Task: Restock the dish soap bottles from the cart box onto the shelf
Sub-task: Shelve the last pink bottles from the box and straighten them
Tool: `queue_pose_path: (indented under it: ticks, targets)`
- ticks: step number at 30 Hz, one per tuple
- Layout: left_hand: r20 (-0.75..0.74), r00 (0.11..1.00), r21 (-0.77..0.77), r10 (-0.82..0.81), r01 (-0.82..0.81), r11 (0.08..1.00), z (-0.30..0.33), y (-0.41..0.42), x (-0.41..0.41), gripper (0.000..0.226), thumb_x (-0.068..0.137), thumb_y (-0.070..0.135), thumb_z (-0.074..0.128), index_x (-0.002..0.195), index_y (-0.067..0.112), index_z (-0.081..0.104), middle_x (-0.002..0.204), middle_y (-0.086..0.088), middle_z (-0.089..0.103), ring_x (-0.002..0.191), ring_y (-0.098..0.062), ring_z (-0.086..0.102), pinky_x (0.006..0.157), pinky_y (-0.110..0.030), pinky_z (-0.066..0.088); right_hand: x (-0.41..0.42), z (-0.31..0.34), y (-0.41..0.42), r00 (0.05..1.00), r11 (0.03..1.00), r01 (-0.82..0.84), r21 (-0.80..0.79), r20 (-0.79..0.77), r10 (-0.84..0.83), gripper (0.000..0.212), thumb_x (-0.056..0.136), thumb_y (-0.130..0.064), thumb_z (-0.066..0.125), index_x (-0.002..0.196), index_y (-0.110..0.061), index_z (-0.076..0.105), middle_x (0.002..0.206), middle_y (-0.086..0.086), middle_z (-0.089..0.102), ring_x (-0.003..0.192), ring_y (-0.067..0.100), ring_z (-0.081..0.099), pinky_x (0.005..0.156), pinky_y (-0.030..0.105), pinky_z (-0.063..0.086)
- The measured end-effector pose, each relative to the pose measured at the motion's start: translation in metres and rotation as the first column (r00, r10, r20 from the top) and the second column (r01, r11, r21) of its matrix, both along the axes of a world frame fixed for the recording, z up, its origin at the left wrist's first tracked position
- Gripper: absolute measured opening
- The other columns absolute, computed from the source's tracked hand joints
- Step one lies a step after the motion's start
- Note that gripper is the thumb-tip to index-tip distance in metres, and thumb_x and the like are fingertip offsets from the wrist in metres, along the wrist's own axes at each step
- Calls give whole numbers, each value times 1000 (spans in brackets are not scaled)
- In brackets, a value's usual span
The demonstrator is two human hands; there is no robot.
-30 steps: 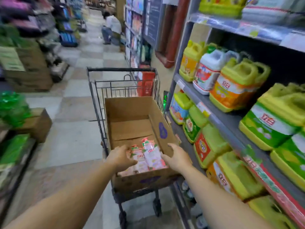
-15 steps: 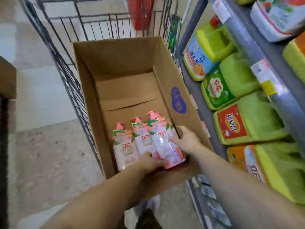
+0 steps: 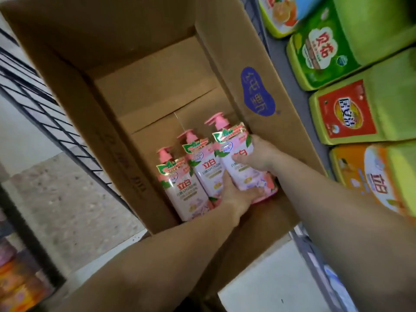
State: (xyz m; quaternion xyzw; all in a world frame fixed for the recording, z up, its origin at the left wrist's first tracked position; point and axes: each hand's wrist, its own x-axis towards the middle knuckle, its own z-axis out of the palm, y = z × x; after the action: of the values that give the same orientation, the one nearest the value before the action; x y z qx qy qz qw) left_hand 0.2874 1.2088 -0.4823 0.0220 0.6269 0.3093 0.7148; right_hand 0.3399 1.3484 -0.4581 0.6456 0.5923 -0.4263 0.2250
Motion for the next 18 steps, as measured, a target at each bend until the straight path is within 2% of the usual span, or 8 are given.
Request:
queue_pose_path:
  ticks: [2,5,8,10,12,14,16,18]
  targets:
    - [-33,999,41,-34,36,999,3,4,-6,99,71,11,85,147,36,25,128,9,59,118,-14,56,100,-33,47,4,9,-3,989,991,128,37,-77,-125,91,50,-64,75,125,-18,52,117,-1,66,107,21,64,95,42,51]
    - [-46,999,229,-21,31,973,15,14,-19,101,72,-10,78,148,32,26,127,4,62,115,-16,61,93,-35,54,4,33,-12,917,931,351,101,-240,-319,65,74,-36,81,126,-15,48,116,-3,66,105,18,64,96,43,51]
    - [-91,995,394,-32,66,917,27,21,-39,101,68,-17,76,147,27,31,126,-1,64,113,-21,64,89,-40,57,4,54,-25,829,840,504,199,-385,-406,55,78,-32,79,120,-19,46,111,-4,65,102,16,64,94,42,53]
    - [-153,987,493,-55,125,861,42,24,-52,103,62,-7,81,146,29,33,128,-8,63,114,-30,64,88,-50,57,1,73,-36,775,780,573,253,-478,-414,51,77,-34,79,114,-22,46,106,-8,65,99,13,65,93,40,53]
    - [-176,982,587,-72,163,793,60,20,-58,101,61,-7,78,147,22,34,128,-16,63,112,-36,64,85,-58,55,1,94,-49,727,719,623,309,-567,-386,55,75,-35,79,118,-22,49,109,-9,67,100,10,65,93,37,53]
    - [-195,977,650,-82,192,735,81,14,-58,92,64,-14,72,143,21,38,127,-14,63,110,-31,65,85,-55,56,6,120,-65,687,663,661,351,-637,-348,55,77,-30,79,123,-21,51,109,-10,66,99,8,63,89,28,50]
    - [-261,961,701,-90,252,667,105,4,-50,94,66,-14,73,145,22,37,131,-8,62,116,-27,64,91,-54,54,20,149,-85,669,625,677,390,-679,-301,55,80,-27,78,126,-19,50,106,-12,62,96,4,60,83,20,44]
    - [-306,944,762,-119,318,564,129,-10,-31,98,67,-16,75,148,20,34,135,-12,59,120,-33,60,94,-57,52,44,176,-110,653,582,690,429,-716,-247,57,81,-26,77,129,-19,47,109,-10,62,99,5,60,85,21,45]
